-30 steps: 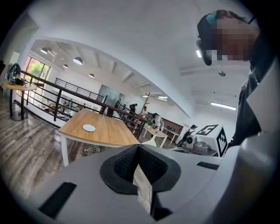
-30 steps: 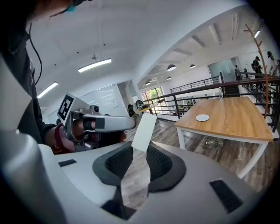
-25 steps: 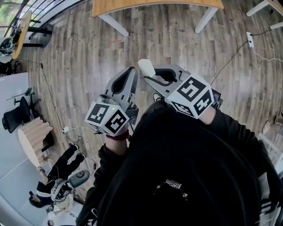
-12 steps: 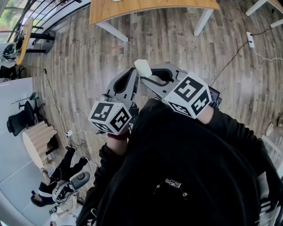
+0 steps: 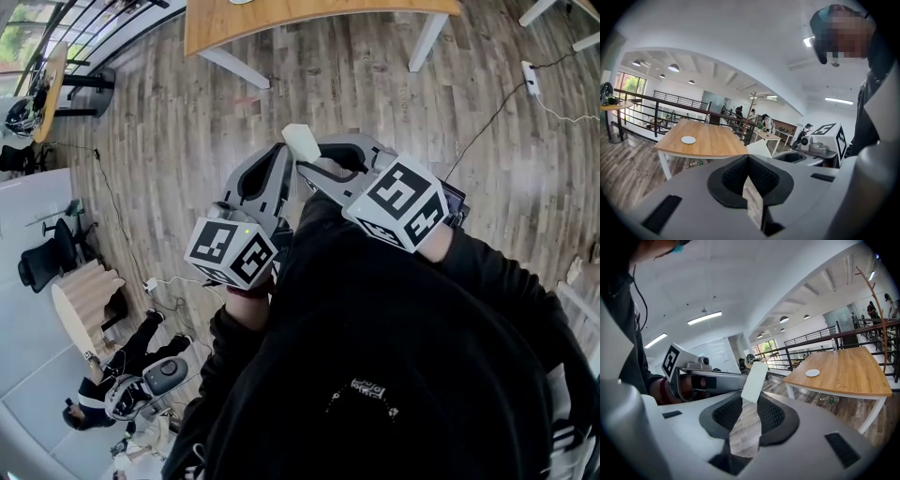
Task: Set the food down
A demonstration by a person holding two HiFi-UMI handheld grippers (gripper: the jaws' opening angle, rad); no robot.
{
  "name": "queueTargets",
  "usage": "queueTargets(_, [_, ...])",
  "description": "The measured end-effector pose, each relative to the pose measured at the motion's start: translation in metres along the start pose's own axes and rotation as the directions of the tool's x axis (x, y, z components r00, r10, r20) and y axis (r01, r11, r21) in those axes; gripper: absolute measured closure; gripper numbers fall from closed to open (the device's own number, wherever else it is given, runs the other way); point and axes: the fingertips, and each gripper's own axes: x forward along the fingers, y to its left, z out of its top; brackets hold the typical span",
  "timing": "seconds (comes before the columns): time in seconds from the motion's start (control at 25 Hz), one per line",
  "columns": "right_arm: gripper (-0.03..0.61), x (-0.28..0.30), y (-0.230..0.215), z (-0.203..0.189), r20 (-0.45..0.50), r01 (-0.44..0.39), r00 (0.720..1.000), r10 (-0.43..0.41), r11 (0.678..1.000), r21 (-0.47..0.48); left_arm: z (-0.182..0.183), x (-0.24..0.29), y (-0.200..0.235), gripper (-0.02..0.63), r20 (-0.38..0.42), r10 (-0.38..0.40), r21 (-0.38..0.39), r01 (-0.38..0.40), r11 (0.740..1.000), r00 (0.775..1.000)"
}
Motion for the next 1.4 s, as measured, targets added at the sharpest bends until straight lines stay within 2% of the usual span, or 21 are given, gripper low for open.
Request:
queueTargets(0.36, [0.468, -0.01, -0.004, 0.002, 0.019, 0.028, 0.999, -0.028, 0.999, -0.033, 0.003, 0.008, -0.005, 0.617, 0.045, -0.031, 0.0, 0.031, 1.0, 0.998])
queueTargets(0.6, [0.468, -0.03, 0.014, -0.007, 0.035, 0.031, 0.999, -0.03, 0.999, -0.042, -0.002, -0.006, -0.025, 0.617, 0.054, -0.041, 0.014, 0.04, 0.999, 0.998])
queueTargets(0.84, [0.468, 0.033, -0.035, 0.022, -0.004, 0.023, 1.0, -0.023, 1.0, -0.008, 0.029, 0.032, 0.05, 0.617, 0.037, -0.041, -0.023, 0.042, 0.999, 0.998])
queueTargets(1.4, [0.468, 0.121, -0.082, 0.054, -0.047, 0.042, 0.998, -0.042, 0.999, -0.005, 0.06, 0.068, 0.151, 0.617, 0.055, -0.068, -0.063, 0.071, 0.996, 0.996])
